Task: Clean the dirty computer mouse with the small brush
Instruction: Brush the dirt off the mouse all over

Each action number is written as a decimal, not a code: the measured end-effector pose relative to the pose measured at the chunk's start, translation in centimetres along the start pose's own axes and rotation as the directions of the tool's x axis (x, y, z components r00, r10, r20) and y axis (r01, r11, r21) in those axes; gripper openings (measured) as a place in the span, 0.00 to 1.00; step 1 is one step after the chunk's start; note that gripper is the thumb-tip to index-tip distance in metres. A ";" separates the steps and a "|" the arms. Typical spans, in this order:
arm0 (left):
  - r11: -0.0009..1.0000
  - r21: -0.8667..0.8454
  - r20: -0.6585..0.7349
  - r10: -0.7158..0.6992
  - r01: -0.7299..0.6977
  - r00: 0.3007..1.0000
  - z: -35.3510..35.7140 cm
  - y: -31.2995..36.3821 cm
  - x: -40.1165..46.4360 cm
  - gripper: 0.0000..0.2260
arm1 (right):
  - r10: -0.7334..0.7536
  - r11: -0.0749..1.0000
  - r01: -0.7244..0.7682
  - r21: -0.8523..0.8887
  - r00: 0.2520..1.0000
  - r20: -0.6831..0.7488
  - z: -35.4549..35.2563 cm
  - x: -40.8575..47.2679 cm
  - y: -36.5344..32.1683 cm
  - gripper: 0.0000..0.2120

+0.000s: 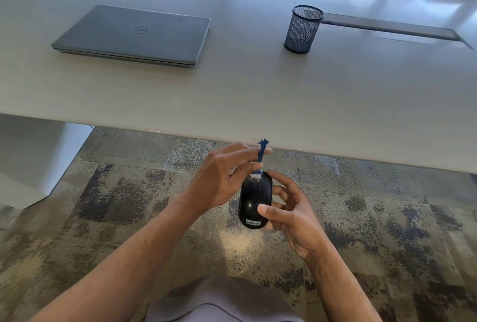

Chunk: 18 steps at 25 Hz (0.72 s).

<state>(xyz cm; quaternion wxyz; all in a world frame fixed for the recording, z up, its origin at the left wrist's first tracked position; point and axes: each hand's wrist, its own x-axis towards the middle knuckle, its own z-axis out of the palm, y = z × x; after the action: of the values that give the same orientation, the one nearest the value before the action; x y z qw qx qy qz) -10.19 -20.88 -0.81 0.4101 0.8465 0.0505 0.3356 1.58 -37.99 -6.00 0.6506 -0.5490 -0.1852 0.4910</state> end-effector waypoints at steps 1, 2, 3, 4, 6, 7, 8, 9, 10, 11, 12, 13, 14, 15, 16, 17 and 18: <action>1.000 0.009 0.005 0.014 -0.014 1.000 0.2 0.1 0.0 0.14 | -0.002 1.000 0.002 -0.001 1.000 0.001 0.0 0.0 0.0 0.39; 1.000 0.016 0.013 0.022 -0.023 1.000 0.3 0.2 -0.1 0.14 | -0.004 1.000 0.004 -0.007 1.000 0.004 0.1 0.0 0.0 0.39; 0.999 0.020 0.021 0.025 -0.025 0.999 0.4 0.2 -0.2 0.14 | -0.003 1.000 0.003 -0.012 1.000 0.009 0.2 0.0 0.0 0.39; 0.999 0.025 0.026 0.022 -0.022 0.999 0.4 0.0 -0.2 0.14 | -0.001 1.000 0.001 -0.017 1.000 0.014 0.2 -0.1 0.0 0.39; 1.000 0.031 0.033 -0.004 0.003 0.999 0.2 -0.4 -0.3 0.14 | 0.006 1.000 -0.005 -0.022 1.000 0.014 0.3 -0.1 0.0 0.39; 0.999 0.035 0.034 -0.019 0.017 0.999 0.1 -0.6 -0.2 0.14 | 0.010 1.000 -0.009 -0.020 1.000 0.015 0.3 -0.2 0.0 0.39; 0.999 0.040 0.033 -0.030 0.029 0.999 0.0 -0.7 -0.2 0.14 | 0.015 1.000 -0.014 -0.017 1.000 0.017 0.3 -0.2 0.1 0.39; 0.998 0.040 0.031 -0.039 0.038 0.999 0.0 -0.8 -0.2 0.14 | 0.018 1.000 -0.017 -0.013 1.000 0.018 0.3 -0.2 0.1 0.38; 0.998 0.034 0.028 -0.048 0.047 0.998 0.0 -0.8 -0.2 0.15 | 0.018 1.000 -0.018 -0.011 1.000 0.017 0.2 -0.2 0.2 0.37; 0.998 0.023 0.022 -0.058 0.057 0.998 0.1 -0.8 -0.1 0.15 | 0.019 1.000 -0.018 -0.010 1.000 0.016 0.2 -0.1 0.2 0.37; 0.998 0.011 0.012 -0.067 0.067 0.998 0.1 -0.7 -0.1 0.15 | 0.019 1.000 -0.019 -0.008 1.000 0.016 0.1 -0.1 0.2 0.37; 0.997 0.001 0.001 -0.075 0.075 0.997 0.0 -0.6 0.0 0.14 | 0.019 1.000 -0.019 -0.006 1.000 0.016 0.2 -0.1 0.2 0.37; 0.997 -0.005 -0.010 -0.079 0.079 0.997 0.0 -0.4 0.0 0.14 | 0.017 1.000 -0.017 -0.004 1.000 0.015 0.2 -0.1 0.2 0.38; 0.997 -0.007 -0.018 -0.078 0.078 0.997 -0.1 -0.3 0.1 0.14 | 0.015 1.000 -0.015 -0.003 1.000 0.014 0.2 -0.1 0.1 0.38; 0.998 -0.005 -0.019 -0.070 0.070 0.997 -0.1 -0.1 0.2 0.14 | 0.014 1.000 -0.014 -0.002 1.000 0.016 0.2 -0.2 0.1 0.39; 0.998 -0.002 -0.012 -0.058 0.058 0.998 0.0 0.1 0.2 0.14 | 0.013 1.000 -0.013 -0.003 1.000 0.020 0.2 -0.2 0.1 0.39; 0.999 0.001 0.003 -0.043 0.043 0.999 0.0 0.2 0.2 0.14 | 0.011 1.000 -0.011 -0.003 1.000 0.026 0.2 -0.2 0.0 0.39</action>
<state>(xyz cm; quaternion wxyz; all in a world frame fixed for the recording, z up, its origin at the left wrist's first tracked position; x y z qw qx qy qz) -10.04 -20.94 -0.55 0.4170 0.8459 0.0682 0.3253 1.31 -38.03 -5.91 0.6447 -0.5445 -0.1915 0.5012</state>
